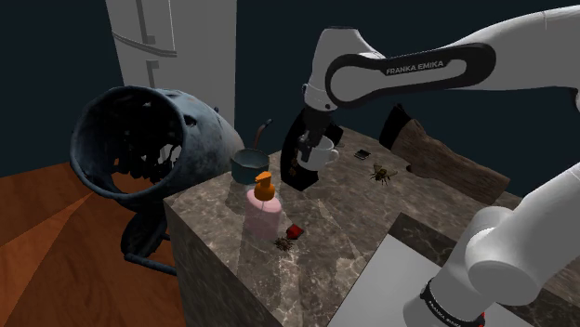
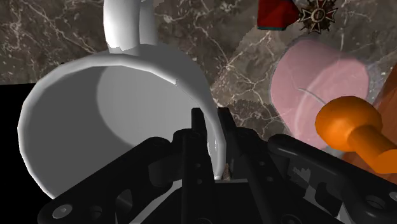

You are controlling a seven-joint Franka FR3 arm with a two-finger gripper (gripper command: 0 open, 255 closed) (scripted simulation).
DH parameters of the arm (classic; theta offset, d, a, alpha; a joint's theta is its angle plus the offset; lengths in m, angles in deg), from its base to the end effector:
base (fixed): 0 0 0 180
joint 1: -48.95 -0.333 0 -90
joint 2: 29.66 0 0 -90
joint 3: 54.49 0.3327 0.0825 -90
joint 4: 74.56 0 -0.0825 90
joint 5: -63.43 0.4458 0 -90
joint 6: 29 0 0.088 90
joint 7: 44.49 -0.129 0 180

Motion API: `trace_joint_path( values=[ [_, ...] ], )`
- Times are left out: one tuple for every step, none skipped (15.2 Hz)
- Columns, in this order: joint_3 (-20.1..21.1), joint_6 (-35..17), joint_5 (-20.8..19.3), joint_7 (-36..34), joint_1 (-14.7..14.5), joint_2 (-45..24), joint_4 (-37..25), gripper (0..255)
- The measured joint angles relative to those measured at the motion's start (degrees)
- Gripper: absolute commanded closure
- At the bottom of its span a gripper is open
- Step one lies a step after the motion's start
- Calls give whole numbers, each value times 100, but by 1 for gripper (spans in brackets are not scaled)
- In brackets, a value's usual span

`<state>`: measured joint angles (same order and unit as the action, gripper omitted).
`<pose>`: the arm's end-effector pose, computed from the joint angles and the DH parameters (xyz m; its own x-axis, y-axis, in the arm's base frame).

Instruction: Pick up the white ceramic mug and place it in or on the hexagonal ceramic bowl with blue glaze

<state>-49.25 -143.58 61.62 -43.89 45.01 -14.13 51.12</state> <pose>0.5285 0.0846 0.4772 0.9806 0.1809 0.0751 0.1771 -0.9827 0.0549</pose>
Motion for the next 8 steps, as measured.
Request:
trace_joint_path(
  values=[
    [15, 20, -19, -22, 2, -219, -236, 255],
    [27, 1, -44, -44, 7, -470, -471, 255],
    [44, 49, -67, -74, 6, -710, -753, 255],
    [67, 103, -91, -114, -4, -933, -1027, 255],
    [86, 133, -118, -150, -12, -1200, -1323, 255],
    [87, 187, -139, -152, -10, -1395, -1568, 255],
    [105, 233, -163, -191, -25, -1593, -1811, 255],
    [108, 304, -194, -201, -28, -1860, -2146, 255]
  ],
)
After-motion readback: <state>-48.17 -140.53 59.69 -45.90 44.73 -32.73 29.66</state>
